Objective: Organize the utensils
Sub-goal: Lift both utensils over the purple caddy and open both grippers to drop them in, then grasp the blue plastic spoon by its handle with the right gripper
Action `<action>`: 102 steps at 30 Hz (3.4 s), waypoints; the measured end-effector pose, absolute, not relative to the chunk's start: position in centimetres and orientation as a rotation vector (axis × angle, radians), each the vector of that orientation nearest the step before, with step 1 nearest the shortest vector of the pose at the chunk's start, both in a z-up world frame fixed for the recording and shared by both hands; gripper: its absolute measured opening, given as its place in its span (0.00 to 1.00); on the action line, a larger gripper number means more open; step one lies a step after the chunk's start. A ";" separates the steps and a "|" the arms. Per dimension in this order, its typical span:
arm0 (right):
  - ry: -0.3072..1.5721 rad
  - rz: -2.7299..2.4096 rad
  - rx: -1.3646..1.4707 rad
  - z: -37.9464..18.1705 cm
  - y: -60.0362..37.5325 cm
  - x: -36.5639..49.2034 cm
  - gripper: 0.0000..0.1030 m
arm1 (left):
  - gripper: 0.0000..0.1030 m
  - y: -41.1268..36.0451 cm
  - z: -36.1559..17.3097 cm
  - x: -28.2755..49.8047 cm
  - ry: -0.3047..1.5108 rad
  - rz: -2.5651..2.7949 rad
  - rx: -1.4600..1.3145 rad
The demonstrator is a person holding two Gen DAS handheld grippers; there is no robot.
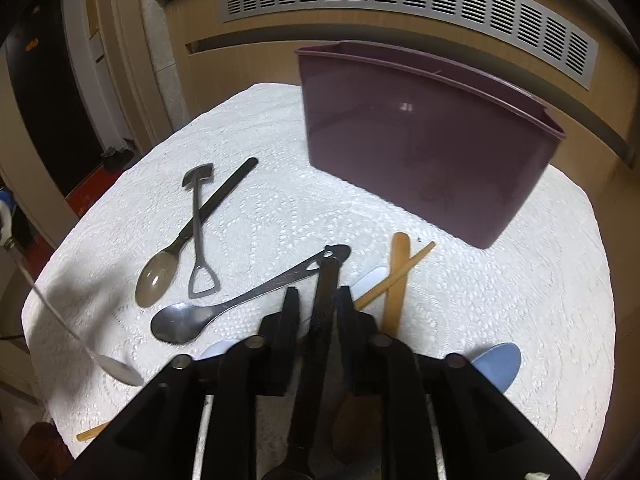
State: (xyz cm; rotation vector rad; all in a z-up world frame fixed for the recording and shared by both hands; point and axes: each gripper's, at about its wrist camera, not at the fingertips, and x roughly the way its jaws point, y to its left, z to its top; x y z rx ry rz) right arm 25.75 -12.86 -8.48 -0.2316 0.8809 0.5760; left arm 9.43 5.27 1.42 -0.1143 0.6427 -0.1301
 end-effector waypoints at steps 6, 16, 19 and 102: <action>0.928 0.540 -0.164 -9.4 -13.9 27.0 0.31 | 0.22 5.5 1.3 9.5 0.641 -0.128 -0.130; 0.790 0.558 -0.145 -4.3 -15.5 24.2 0.10 | 0.22 5.0 2.5 8.7 0.623 -0.126 -0.101; 0.733 0.574 -0.106 -1.7 -17.5 22.1 0.10 | 0.22 4.0 3.3 8.3 0.601 -0.143 -0.092; 0.946 0.360 -0.005 -9.2 -20.8 26.5 0.47 | 0.46 7.0 -6.1 14.0 0.832 -0.115 -0.297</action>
